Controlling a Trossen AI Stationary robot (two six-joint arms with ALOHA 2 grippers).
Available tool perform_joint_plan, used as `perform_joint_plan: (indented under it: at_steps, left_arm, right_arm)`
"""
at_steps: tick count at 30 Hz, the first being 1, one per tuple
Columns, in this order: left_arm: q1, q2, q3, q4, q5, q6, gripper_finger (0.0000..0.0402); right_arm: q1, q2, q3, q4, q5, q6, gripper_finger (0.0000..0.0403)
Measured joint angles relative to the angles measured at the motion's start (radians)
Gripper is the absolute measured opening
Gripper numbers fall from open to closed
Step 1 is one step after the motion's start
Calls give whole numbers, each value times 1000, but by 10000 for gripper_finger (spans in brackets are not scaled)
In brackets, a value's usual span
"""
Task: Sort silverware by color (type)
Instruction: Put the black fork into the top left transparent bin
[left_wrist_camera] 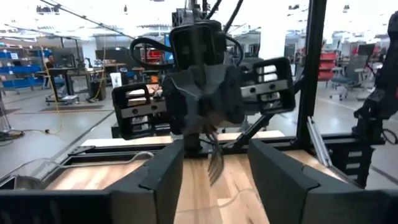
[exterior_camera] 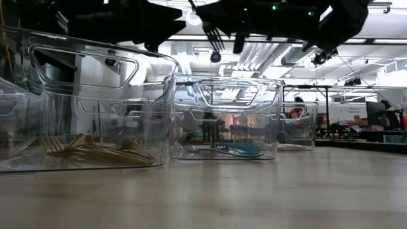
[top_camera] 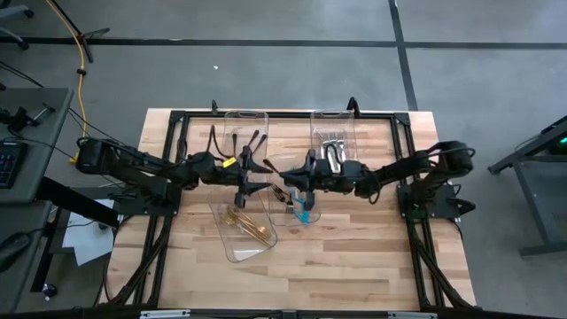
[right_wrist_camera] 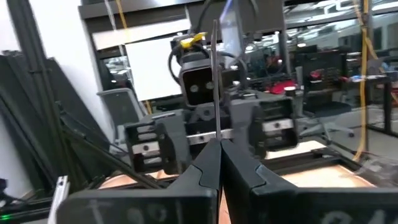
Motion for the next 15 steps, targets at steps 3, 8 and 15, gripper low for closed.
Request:
perform_joint_plan:
  at_steps: [3,8,15]
  left_arm:
    - [0,0,0,10,-15,-13,192]
    - [-1,0,0,45,-56,-38,217]
    - [-18,-1,0,63,-50,-35,219]
  right_arm:
    - [4,15,17,0,-22,0,0]
    - [4,22,31,-72,-35,14,0]
    - [5,22,32,-99,-29,23,0]
